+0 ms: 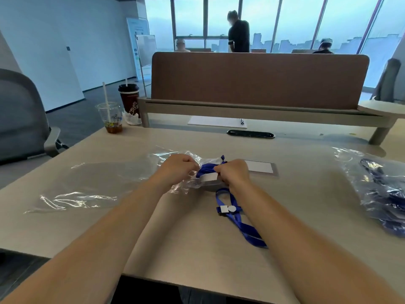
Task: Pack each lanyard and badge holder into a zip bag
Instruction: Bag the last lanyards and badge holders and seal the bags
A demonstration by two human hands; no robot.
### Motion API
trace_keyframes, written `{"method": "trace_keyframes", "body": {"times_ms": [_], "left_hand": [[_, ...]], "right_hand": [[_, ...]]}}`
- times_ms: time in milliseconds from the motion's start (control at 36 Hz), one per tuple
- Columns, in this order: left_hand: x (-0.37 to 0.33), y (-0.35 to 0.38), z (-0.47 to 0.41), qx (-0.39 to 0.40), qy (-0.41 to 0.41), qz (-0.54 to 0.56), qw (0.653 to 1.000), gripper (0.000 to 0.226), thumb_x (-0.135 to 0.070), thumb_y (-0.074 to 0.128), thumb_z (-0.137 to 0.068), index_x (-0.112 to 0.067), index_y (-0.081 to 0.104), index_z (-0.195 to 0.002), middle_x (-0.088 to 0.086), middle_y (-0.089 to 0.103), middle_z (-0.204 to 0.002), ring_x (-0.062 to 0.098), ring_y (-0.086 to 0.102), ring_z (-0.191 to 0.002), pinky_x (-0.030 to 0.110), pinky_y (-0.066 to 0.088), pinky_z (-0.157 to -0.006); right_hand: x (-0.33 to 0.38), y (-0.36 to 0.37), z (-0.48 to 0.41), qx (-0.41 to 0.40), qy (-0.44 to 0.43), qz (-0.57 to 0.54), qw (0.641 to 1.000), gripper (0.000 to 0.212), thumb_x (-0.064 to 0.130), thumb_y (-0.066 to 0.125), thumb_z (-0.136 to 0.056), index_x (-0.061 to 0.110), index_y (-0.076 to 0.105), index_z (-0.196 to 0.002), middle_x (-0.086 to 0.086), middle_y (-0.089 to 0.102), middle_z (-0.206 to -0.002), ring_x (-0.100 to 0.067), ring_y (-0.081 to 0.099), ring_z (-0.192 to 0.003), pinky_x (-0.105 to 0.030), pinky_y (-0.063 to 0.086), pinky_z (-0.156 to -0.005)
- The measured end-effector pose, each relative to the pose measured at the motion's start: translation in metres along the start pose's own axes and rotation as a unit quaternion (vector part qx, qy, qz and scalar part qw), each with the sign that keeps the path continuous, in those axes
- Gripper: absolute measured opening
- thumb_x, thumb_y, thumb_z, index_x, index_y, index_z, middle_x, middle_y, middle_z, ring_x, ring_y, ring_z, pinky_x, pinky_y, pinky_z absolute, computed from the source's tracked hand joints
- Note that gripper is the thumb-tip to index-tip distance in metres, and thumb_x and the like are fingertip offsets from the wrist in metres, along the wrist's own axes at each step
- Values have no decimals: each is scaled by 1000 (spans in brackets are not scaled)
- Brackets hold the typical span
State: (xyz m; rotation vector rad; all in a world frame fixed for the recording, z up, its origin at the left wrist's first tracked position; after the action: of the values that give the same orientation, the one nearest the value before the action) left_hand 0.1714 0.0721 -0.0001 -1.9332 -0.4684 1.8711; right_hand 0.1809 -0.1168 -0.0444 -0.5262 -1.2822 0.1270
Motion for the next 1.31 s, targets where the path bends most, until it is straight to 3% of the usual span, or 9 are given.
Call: {"method": "trace_keyframes", "body": {"times_ms": [56,222,444,583,806,917,1056,1167,1306], "left_hand": [[0,0,1,0,-3,5,1000,12,-12,64,-88,-6,74,-91,7,72,-90,13,64,-75,21,51,-63],[5,-1,0,-7,-11,-20,1000,13,-14,65,-85,-7,76,-85,8,72,-87,24,65,-78,41,56,-80],[-1,5,-1,-12,3,-86,996,11,-18,64,-88,-10,71,-83,3,67,-82,16,57,-73,27,45,-63],[-8,7,-2,-19,30,-89,995,12,-19,64,-90,-12,70,-82,-4,63,-77,9,54,-70,22,41,-61],[0,6,-4,-13,9,-44,999,11,-16,62,-92,-10,68,-85,5,67,-87,20,61,-82,38,54,-80],[4,2,-5,-19,0,-34,999,11,-17,62,-92,-12,65,-82,6,66,-87,19,59,-77,36,53,-74],[7,-2,-5,-19,-8,-14,1000,10,-14,62,-93,-8,66,-86,6,64,-82,17,55,-70,30,48,-66],[8,0,-5,-9,-12,6,1000,11,-13,62,-93,-8,65,-83,15,69,-94,24,63,-82,44,57,-84],[4,3,-2,-5,-8,17,1000,13,-12,62,-91,-12,64,-78,13,69,-95,31,67,-94,47,57,-88]], "right_hand": [[-2,-1,-1,-1,10,-13,1000,17,15,69,-89,0,65,-95,-14,64,-90,-22,57,-78,-30,45,-65],[-6,-1,-1,5,31,-64,997,24,18,71,-86,-2,68,-100,-13,60,-82,-22,53,-71,-30,41,-60],[-3,-1,8,2,32,-106,994,14,12,70,-86,0,67,-94,-11,56,-69,-14,44,-49,-25,35,-46],[1,-2,8,-19,9,-96,995,26,20,75,-84,-3,69,-95,-14,66,-72,-18,55,-55,-30,46,-54],[4,-3,8,-16,-13,-65,998,31,32,77,-85,4,68,-95,-11,70,-74,-16,59,-56,-28,52,-59],[2,3,11,31,-3,-71,997,35,36,76,-86,3,69,-94,-9,68,-74,-13,55,-55,-22,45,-52],[3,3,15,67,7,-116,991,25,27,70,-92,2,67,-94,-11,73,-80,-16,65,-62,-24,56,-60],[5,5,18,89,17,-157,983,11,10,65,-95,1,63,-88,-14,71,-82,-20,70,-67,-40,60,-86],[6,2,20,73,5,-99,992,15,13,67,-94,-2,66,-94,-13,70,-83,-21,67,-71,-35,60,-83]]}}
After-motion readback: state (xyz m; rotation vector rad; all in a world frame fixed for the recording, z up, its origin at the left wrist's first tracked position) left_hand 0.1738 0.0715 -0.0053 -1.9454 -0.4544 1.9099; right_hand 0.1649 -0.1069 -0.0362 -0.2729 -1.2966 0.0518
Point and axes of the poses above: each hand's wrist, its own z-axis away from the middle knuckle, its own y-axis out of the palm, x = y × z, the point moved 10 cm from there along -z, towards the middle knuckle
